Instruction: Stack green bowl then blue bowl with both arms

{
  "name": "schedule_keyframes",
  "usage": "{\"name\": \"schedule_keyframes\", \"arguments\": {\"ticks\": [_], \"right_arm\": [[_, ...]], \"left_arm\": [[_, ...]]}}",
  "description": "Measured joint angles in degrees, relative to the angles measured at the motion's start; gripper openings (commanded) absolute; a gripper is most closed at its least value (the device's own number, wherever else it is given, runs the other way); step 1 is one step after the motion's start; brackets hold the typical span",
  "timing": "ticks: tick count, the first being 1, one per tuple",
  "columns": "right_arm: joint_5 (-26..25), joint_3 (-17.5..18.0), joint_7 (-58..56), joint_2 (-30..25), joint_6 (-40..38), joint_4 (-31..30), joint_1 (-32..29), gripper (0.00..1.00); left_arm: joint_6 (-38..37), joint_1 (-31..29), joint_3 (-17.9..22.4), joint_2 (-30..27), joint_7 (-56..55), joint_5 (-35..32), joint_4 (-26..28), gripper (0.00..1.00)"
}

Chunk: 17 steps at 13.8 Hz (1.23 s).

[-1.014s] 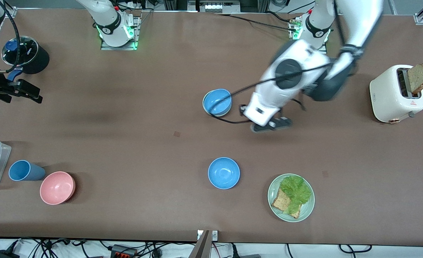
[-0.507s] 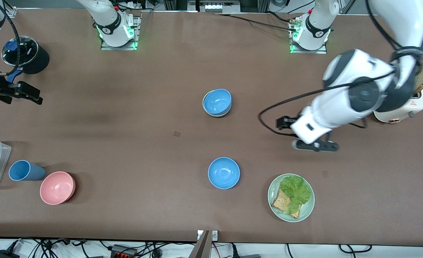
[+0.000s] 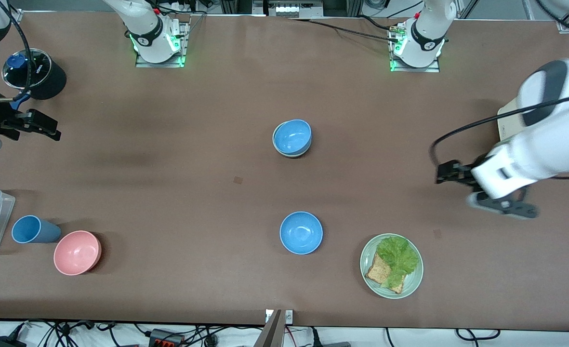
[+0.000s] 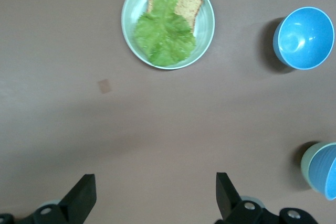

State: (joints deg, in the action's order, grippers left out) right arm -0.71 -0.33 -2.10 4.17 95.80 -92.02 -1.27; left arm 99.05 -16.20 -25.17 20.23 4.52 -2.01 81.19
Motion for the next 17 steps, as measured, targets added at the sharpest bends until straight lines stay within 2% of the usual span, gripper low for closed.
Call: {"name": "schedule_keyframes", "arguments": {"ticks": [3,6,8,17], "right_arm": [[0.0,0.03,0.0,0.0,0.02,0.0,-0.09,1.0],[0.0,0.03,0.0,0.0,0.03,0.01,-0.13,1.0],[0.0,0.04,0.01,0.0,0.03,0.01,-0.13,1.0],[0.0,0.07,0.01,-0.26,-0.07,0.2,-0.13,1.0]], "left_arm": [[1.14,-0.06,4.65,-7.83,3.73,1.7,5.72,1.0],[3.34,-0.02,5.25,-15.19,1.42,2.03,13.09,1.0],[3.96,-0.01,5.6,-18.09,-0.86,2.89,16.82,1.0],[1.06,-0.01,7.42,-19.86,-1.66,4.1,18.78,1.0]]}}
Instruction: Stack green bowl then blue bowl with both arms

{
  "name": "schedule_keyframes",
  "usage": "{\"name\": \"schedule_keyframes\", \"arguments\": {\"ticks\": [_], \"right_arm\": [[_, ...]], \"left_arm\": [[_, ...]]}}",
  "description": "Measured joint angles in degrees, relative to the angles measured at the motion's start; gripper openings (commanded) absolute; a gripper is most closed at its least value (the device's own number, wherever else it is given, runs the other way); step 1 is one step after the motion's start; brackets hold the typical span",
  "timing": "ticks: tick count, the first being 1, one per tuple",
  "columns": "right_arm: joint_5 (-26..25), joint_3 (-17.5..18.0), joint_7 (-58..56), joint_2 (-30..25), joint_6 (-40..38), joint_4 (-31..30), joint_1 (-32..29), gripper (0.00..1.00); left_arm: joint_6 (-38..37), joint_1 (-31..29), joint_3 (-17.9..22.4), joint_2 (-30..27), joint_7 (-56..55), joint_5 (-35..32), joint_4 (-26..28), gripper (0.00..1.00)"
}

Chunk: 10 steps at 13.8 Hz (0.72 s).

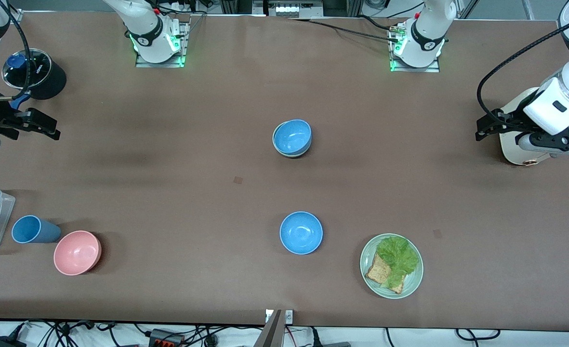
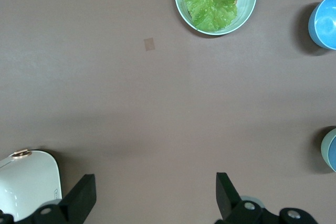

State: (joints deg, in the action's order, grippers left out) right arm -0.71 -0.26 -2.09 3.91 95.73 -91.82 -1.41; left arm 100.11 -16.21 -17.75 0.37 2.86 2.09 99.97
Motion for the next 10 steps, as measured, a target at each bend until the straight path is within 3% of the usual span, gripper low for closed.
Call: {"name": "schedule_keyframes", "arguments": {"ticks": [10], "right_arm": [[0.0,0.0,0.0,-0.02,-0.29,0.0,-0.34,1.0]], "left_arm": [[-2.66,0.13,-0.01,3.08,0.0,0.0,-3.99,1.0]]}}
